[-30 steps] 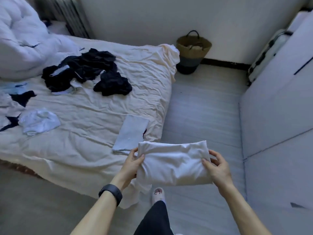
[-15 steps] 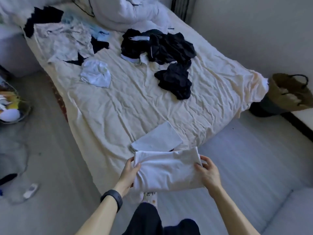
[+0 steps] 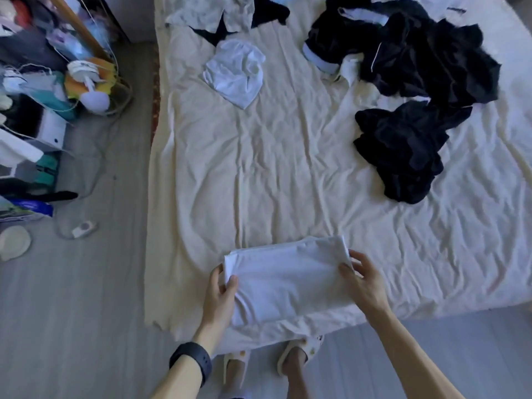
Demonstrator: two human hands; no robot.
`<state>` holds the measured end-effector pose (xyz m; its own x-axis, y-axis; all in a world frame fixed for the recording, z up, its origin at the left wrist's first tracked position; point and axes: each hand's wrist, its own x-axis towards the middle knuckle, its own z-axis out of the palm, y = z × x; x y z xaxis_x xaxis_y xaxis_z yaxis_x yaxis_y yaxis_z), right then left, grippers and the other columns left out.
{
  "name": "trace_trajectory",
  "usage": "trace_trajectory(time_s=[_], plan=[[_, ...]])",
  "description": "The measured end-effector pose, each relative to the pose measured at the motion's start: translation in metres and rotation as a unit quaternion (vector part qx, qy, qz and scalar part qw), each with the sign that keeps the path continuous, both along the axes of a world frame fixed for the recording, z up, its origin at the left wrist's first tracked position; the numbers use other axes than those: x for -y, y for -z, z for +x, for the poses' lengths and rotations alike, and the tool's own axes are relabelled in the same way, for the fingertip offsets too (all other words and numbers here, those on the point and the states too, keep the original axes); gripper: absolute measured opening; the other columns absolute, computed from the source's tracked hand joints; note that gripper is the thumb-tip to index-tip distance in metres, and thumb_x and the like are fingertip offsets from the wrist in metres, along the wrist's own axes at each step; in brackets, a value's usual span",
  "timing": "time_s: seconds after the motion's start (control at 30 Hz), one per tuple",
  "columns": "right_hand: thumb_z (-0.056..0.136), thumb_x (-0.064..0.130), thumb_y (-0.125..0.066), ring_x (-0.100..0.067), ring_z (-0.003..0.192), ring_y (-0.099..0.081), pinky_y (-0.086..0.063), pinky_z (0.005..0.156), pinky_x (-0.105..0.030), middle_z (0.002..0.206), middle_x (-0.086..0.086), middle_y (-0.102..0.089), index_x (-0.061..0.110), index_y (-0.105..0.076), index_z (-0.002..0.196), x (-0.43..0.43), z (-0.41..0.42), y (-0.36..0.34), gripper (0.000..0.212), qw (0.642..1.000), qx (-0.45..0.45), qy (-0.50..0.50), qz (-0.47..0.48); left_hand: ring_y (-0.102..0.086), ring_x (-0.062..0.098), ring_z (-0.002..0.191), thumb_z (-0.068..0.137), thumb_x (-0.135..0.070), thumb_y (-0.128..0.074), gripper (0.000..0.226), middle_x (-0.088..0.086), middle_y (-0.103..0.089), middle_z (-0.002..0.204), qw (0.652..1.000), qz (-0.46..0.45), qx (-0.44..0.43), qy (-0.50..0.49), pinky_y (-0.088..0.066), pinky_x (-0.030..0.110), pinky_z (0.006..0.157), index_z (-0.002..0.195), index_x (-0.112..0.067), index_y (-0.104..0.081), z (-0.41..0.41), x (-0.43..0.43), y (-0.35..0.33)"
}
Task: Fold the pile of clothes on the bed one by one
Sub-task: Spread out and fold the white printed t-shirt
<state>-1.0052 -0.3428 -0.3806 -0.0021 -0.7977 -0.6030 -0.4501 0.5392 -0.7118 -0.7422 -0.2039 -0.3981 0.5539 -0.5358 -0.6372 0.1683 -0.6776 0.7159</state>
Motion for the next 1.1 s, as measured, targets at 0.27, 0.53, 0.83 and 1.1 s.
trace_trajectory(time_s=[0.27,0.53,0.83,1.1], plan=[[0.097,0.06,-0.05,-0.024,0.093,-0.06,-0.043,0.077,-0.037,0.107,0.004,-0.06,0.026,-0.044,0.125,0.024,0.009,0.08,0.044,0.983,-0.142,-0.113,0.003,-0.061,0.015,0.102,0.097,-0.047,-0.052,0.032,-0.005,-0.061,0.11,0.998,0.034,0.04,-0.04,-0.047,0.036,0.084,0.12,-0.024,-0.051,-0.012,0.016,0.079],[0.106,0.05,-0.031,-0.036,0.085,-0.059,-0.038,0.071,-0.04,0.079,-0.001,-0.055,0.017,-0.048,0.11,0.025,0.02,0.09,0.037,0.961,-0.243,-0.126,-0.04,-0.063,0.022,0.081,0.097,-0.062,-0.042,0.045,-0.002,-0.062,0.088,0.976,0.122,0.178,-0.02,-0.042,0.033,0.064,0.107,-0.02,-0.053,-0.022,0.024,0.075],[0.1,0.05,-0.044,-0.029,0.148,-0.036,-0.029,0.114,-0.055,0.16,-0.008,-0.04,0.031,-0.049,0.15,-0.012,0.034,0.089,0.054,0.807,-0.277,-0.388,-0.349,-0.023,0.022,0.152,0.096,-0.056,-0.049,0.064,-0.002,-0.027,0.164,0.761,-0.024,0.505,0.407,-0.023,0.056,0.117,0.154,-0.031,-0.036,-0.07,0.03,0.077],[0.095,0.075,-0.025,-0.028,0.157,-0.01,-0.004,0.121,-0.059,0.168,-0.003,-0.022,0.044,-0.03,0.155,0.003,0.033,0.141,0.067,0.805,-0.3,-0.429,-0.279,-0.015,0.027,0.153,0.085,-0.078,-0.047,0.074,-0.007,-0.02,0.165,0.774,0.048,0.474,0.417,-0.01,0.051,0.122,0.152,-0.047,-0.032,-0.039,0.028,0.114]])
